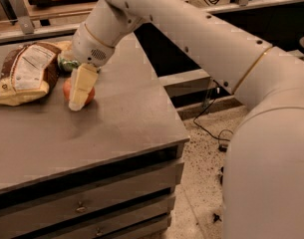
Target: Pick apple
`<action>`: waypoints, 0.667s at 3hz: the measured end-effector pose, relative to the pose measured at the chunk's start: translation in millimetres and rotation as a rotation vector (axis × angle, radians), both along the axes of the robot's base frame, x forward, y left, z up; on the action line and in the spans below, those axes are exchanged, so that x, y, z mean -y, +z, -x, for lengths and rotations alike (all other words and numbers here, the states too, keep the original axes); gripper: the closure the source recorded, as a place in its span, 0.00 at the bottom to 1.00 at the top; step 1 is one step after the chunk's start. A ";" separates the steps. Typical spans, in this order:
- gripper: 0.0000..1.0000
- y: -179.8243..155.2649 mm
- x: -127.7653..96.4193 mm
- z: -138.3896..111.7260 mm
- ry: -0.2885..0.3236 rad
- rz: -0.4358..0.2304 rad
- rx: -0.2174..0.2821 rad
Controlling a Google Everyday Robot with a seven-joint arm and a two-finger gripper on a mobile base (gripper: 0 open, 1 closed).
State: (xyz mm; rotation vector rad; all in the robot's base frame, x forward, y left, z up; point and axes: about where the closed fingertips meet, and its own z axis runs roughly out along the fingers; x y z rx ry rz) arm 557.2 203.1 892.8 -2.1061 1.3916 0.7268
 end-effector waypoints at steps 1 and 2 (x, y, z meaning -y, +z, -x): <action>0.04 -34.5 4.8 -4.4 -0.029 0.071 -0.004; 0.26 -53.3 11.4 -8.0 -0.047 0.109 -0.016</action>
Offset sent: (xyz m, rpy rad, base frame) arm 0.0143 -0.0232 -0.0730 -0.1527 0.0266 -0.0769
